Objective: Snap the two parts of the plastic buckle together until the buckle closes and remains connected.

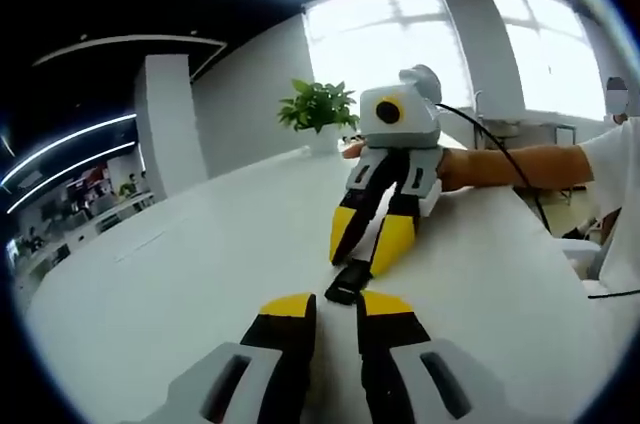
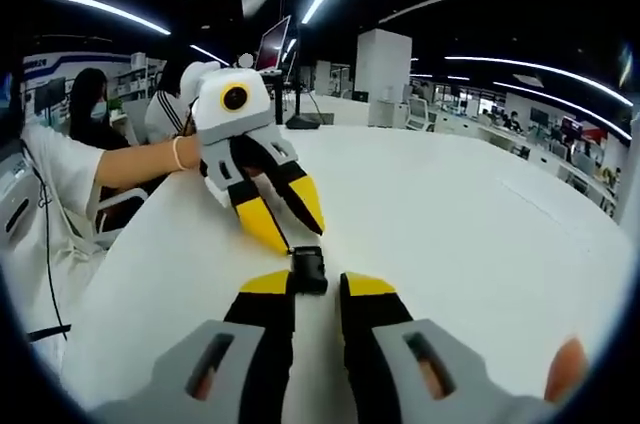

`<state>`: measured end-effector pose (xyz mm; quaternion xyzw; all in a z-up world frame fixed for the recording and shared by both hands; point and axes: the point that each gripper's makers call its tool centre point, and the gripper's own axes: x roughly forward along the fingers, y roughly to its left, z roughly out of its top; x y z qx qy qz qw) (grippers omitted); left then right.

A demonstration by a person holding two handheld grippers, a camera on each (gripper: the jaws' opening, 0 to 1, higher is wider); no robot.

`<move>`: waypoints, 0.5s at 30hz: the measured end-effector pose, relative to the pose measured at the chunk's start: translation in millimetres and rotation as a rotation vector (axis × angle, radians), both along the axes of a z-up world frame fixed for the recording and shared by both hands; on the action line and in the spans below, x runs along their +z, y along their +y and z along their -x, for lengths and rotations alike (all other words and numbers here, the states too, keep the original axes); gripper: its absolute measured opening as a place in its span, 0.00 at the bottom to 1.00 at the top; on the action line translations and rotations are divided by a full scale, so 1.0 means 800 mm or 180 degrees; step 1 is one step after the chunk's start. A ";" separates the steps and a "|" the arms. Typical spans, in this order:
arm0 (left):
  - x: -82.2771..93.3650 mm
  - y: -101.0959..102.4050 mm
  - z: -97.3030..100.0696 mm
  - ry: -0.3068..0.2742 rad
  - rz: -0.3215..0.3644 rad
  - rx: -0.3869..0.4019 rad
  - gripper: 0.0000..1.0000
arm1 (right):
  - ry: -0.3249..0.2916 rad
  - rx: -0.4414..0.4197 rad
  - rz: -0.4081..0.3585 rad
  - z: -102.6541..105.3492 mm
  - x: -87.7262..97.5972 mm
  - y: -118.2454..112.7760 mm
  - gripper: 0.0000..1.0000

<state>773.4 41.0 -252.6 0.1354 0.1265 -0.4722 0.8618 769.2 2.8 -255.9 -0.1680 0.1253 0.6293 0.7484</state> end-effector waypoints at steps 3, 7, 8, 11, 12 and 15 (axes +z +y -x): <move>-0.001 0.001 -0.016 0.0002 -0.0038 0.0087 0.15 | 0.0020 -0.0114 0.0033 -0.011 -0.003 -0.001 0.17; -0.002 0.003 -0.040 -0.0008 -0.0058 0.0232 0.15 | 0.0053 -0.0252 0.0054 -0.030 -0.005 0.001 0.17; -0.002 0.003 -0.043 0.0003 -0.0066 0.0252 0.15 | 0.0035 -0.0272 0.0035 -0.034 -0.005 0.002 0.17; -0.003 0.004 -0.052 0.0023 -0.0112 0.0306 0.15 | 0.0094 -0.0365 0.0000 -0.054 -0.006 0.008 0.17; -0.001 0.005 -0.057 0.0013 -0.0150 0.0329 0.15 | 0.0096 -0.0418 0.0012 -0.060 -0.007 0.007 0.17; 0.000 0.005 -0.064 0.0012 -0.0198 0.0363 0.15 | 0.0072 -0.0507 0.0064 -0.080 -0.006 0.009 0.17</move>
